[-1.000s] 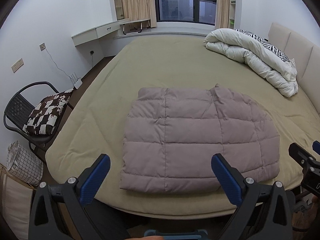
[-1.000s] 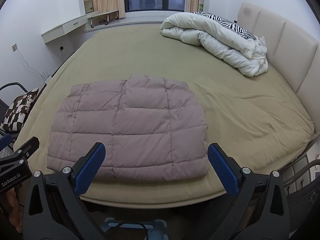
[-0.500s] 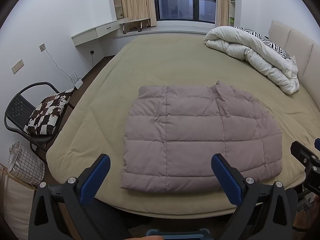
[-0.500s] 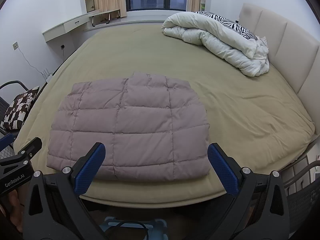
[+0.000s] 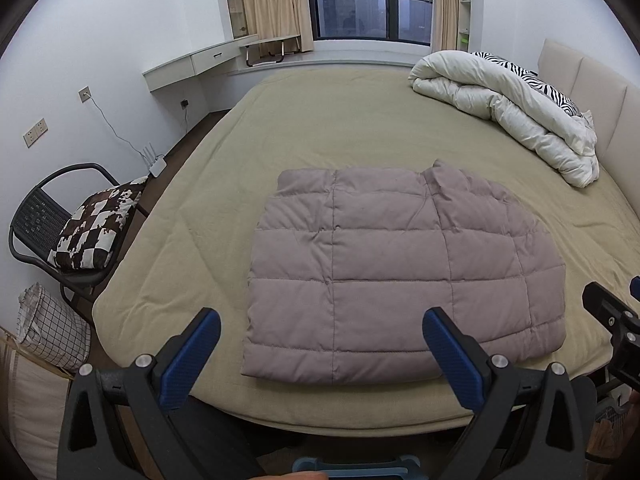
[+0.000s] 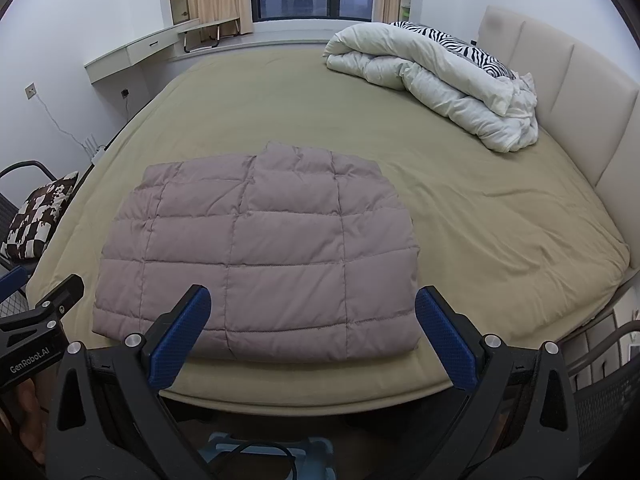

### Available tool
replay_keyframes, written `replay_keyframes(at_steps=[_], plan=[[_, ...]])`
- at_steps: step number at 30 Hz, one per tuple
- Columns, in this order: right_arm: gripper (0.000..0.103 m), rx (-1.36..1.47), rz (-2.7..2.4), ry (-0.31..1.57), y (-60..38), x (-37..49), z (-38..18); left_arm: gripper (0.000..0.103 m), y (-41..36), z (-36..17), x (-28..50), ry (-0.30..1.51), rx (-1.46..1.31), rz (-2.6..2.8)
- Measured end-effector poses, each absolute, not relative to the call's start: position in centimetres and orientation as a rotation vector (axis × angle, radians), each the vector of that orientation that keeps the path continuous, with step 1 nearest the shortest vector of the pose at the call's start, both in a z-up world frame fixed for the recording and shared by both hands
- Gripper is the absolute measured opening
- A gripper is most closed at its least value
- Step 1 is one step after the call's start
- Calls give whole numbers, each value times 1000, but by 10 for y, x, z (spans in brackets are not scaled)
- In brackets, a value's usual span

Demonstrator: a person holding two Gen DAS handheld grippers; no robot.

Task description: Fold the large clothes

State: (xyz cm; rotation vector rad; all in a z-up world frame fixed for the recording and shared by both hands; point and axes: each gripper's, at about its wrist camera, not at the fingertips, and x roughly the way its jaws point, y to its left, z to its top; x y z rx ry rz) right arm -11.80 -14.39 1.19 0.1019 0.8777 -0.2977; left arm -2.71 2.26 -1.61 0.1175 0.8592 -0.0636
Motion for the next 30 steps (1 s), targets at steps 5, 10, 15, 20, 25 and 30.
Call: replay_keyframes(at_steps=[5,10,15,20,25,30], plan=[[103,103,-297,880,-144,-118,11,103,23,-16,-27,860,116,-64],[103,100,-299,879,-145,-117,10,103,23,-16,-27,860,117,-65],[103,99,-298,879,-145,-117,10,103,22,-16,-27,861,118,-64],[103,100,-301,879,-145,-117,10,103,21,-16,-28,860,117,-63],[103,99,-297,880,-147,-117,9,103,23,-17,-27,861,118,-68],[103,98,-297,881,-148,-117,8,103,26,-20,-26,866,122,-76]])
